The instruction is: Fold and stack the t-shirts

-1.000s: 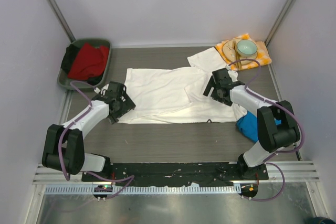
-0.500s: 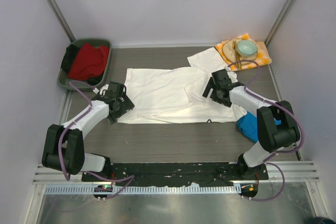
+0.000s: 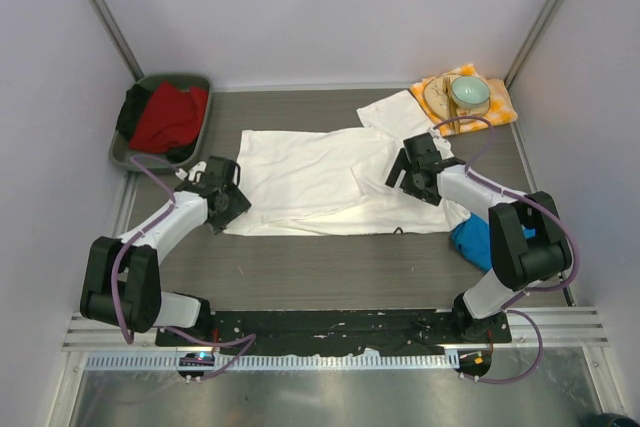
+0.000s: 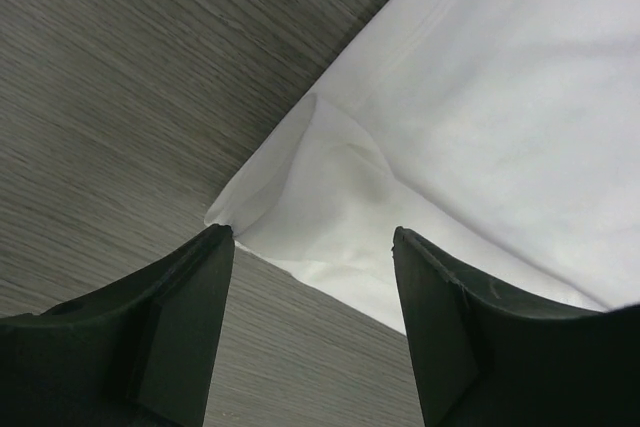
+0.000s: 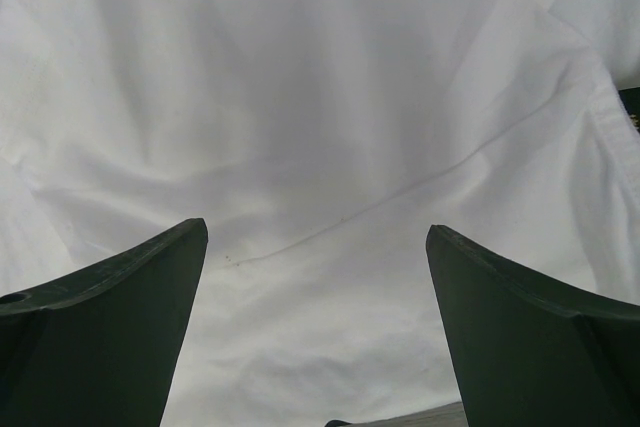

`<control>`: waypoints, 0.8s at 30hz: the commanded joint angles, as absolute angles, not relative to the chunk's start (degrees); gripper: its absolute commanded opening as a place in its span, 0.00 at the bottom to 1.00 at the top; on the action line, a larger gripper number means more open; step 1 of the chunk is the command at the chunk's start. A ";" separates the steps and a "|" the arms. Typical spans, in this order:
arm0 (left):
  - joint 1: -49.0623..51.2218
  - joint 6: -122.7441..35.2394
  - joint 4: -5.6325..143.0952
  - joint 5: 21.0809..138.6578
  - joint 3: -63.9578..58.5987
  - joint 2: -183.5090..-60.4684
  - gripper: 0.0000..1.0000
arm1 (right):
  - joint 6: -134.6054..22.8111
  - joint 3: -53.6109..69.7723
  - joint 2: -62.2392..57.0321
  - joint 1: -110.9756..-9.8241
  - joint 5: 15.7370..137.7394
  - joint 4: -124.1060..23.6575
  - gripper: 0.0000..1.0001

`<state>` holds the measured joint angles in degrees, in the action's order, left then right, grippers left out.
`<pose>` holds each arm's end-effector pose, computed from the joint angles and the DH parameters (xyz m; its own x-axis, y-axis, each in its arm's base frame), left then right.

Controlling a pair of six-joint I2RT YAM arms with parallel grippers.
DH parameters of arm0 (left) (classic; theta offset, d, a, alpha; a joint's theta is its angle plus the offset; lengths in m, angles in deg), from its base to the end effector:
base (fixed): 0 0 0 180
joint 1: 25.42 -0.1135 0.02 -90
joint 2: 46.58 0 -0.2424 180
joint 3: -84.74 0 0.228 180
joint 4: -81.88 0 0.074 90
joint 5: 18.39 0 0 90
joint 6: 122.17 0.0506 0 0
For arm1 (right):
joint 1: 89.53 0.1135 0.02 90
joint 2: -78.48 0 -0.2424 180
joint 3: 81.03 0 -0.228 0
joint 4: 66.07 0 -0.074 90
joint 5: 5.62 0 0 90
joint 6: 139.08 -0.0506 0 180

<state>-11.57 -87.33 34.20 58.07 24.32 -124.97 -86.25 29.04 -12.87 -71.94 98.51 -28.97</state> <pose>0.2348 -0.0457 0.1684 -0.6194 -0.6691 -0.4106 -0.6466 0.7315 -0.2165 0.2918 0.0796 0.1676 -0.7514 0.3764 -0.5419 0.3545 0.9230 0.1496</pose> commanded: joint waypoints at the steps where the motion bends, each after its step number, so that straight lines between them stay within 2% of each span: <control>1: -11.80 -87.72 34.63 56.67 24.75 -124.37 0.66 | -85.73 29.49 -12.84 -71.51 98.18 -30.96 0.97; 8: -12.59 -87.46 34.72 56.84 25.46 -123.75 0.41 | -86.00 29.66 -13.28 -71.16 98.00 -31.31 0.97; 9: -12.67 -87.46 34.81 56.93 25.54 -123.66 0.31 | -86.00 29.58 -13.37 -71.16 97.74 -31.31 0.96; 11: -12.94 -87.37 34.90 57.02 25.55 -123.84 0.22 | -86.08 29.57 -13.46 -71.07 97.65 -31.39 0.96; 12: -13.03 -87.37 34.90 57.02 25.46 -123.93 0.13 | -86.17 29.66 -13.37 -70.98 97.74 -31.40 0.96; 15: -13.47 -87.37 35.07 57.11 25.46 -124.28 0.02 | -86.35 29.75 -13.28 -70.98 97.83 -31.31 0.96; 24: -15.14 -87.89 35.78 57.55 20.72 -127.34 0.00 | -86.09 29.49 -12.84 -70.28 97.74 -31.13 0.96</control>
<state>-14.28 -87.33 34.18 58.13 24.98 -125.37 -86.27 29.67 -13.42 -70.96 97.42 -29.83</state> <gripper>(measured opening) 0.016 0.961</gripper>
